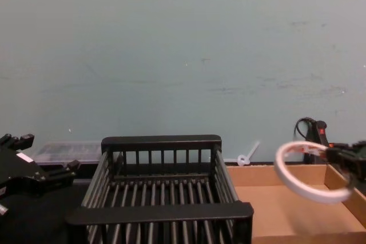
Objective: Pick up the white tape and place it into the black box , Pick up the silver tape and place it into the brown box.
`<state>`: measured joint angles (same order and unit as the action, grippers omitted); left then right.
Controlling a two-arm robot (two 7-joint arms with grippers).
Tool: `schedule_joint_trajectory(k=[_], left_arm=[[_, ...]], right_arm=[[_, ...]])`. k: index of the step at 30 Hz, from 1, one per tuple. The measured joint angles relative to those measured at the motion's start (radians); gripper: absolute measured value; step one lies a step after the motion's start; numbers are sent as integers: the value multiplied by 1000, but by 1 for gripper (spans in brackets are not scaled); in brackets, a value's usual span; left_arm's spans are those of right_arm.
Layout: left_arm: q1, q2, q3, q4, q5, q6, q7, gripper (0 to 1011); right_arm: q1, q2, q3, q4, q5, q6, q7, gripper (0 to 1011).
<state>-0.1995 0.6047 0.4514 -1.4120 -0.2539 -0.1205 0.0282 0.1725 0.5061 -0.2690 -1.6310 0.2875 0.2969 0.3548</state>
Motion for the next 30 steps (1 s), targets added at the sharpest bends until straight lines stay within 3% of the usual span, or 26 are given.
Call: schedule_joint_trajectory(k=[16, 30], left_arm=[[0, 0, 0, 0, 0, 0, 0, 1001], [0, 0, 0, 0, 0, 0, 0, 1001]], right_arm=[[178, -111, -113, 158, -35, -39, 43, 97], [291, -192, -197, 296, -62, -70, 83, 97]])
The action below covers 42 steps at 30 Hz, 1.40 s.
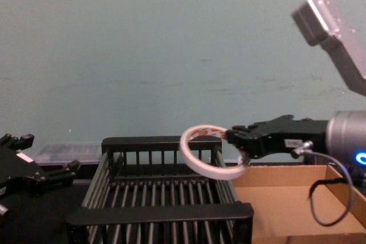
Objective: Pick up the white tape and place it into the black box , Pick up the silver tape and place it into the brown box.
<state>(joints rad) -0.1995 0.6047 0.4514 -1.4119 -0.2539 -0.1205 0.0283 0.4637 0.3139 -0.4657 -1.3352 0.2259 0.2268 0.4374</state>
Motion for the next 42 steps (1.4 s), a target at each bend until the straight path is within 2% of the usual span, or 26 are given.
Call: schedule_joint_trajectory(k=[12, 29, 31, 38, 40, 41, 42], left_arm=[[0, 0, 0, 0, 0, 0, 0, 1001], [0, 0, 0, 0, 0, 0, 0, 1001], [0, 0, 0, 0, 0, 0, 0, 1002], [0, 0, 0, 0, 0, 0, 0, 1001], [0, 0, 0, 0, 0, 0, 0, 1001], [0, 0, 0, 0, 0, 0, 0, 1001], [0, 0, 0, 0, 0, 0, 0, 1001]], right_arm=[[68, -65, -38, 115, -11, -17, 12, 97], [66, -62, -37, 110, -12, -17, 12, 97], [65, -62, -37, 109, -12, -17, 12, 126], [65, -62, -37, 108, -12, -16, 12, 346], [64, -61, -37, 107, -12, -16, 12, 374], [64, -61, -37, 107, -12, -16, 12, 443], [64, -61, -37, 107, -12, -16, 12, 461]])
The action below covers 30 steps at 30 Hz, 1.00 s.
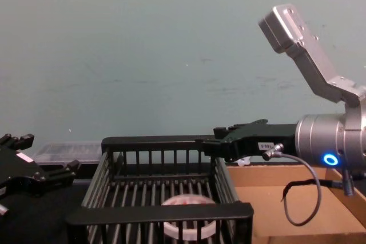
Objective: Pick up the white tape and place it into the black box , Pick up the silver tape and place it into the brown box.
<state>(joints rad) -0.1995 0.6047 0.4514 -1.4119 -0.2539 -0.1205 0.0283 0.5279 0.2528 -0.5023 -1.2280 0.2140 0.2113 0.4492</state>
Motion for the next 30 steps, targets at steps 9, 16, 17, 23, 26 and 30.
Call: schedule_joint_trajectory(k=[9, 16, 17, 23, 26, 30], left_arm=[[0, 0, 0, 0, 0, 0, 0, 1001], [0, 0, 0, 0, 0, 0, 0, 1001], [0, 0, 0, 0, 0, 0, 0, 1001], [0, 0, 0, 0, 0, 0, 0, 1001], [0, 0, 0, 0, 0, 0, 0, 1001], [0, 0, 0, 0, 0, 0, 0, 1001]], right_arm=[[-1, 1, 0, -1, 0, 0, 0, 743], [-1, 1, 0, -1, 1, 0, 0, 944], [-1, 1, 0, -1, 1, 0, 0, 966], [-14, 8, 11, -23, 3, 1, -13, 1002], [-28, 17, 21, -45, 8, 7, -18, 1002], [-62, 48, 43, -110, 22, 30, -23, 1002]])
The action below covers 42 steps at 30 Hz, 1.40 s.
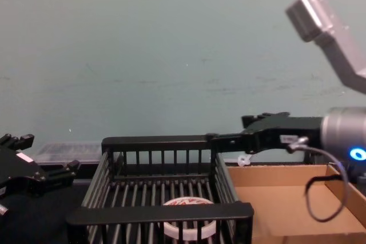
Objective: Pick up the white tape and place it into the black box , Pick up the silver tape and place it into the brown box.
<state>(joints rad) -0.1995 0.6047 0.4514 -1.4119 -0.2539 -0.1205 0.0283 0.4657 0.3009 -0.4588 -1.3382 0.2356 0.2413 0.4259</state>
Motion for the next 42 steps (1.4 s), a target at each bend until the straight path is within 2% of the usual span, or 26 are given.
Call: schedule_joint_trajectory(k=[6, 8, 9, 12, 13, 14, 23, 31, 42], left_arm=[[0, 0, 0, 0, 0, 0, 0, 1001], [0, 0, 0, 0, 0, 0, 0, 1001], [0, 0, 0, 0, 0, 0, 0, 1001], [0, 0, 0, 0, 0, 0, 0, 1001], [0, 0, 0, 0, 0, 0, 0, 1001], [0, 0, 0, 0, 0, 0, 0, 1001], [0, 0, 0, 0, 0, 0, 0, 1001], [0, 0, 0, 0, 0, 0, 0, 1001], [0, 0, 0, 0, 0, 0, 0, 1001]], right_arm=[[-62, 63, 31, -103, 23, 36, 1, 1002], [-109, 106, 48, -166, 37, 57, 2, 1002], [-109, 106, 48, -166, 37, 57, 2, 1002], [-169, 158, 72, -241, 59, 81, 6, 1002], [-169, 158, 72, -241, 59, 81, 6, 1003], [-197, 180, 82, -272, 72, 93, 8, 1002], [-342, 286, 127, -410, 154, 161, 23, 1002], [-400, 342, 112, -454, 201, 208, 55, 1002], [-383, 388, 45, -449, 218, 257, 99, 1002]])
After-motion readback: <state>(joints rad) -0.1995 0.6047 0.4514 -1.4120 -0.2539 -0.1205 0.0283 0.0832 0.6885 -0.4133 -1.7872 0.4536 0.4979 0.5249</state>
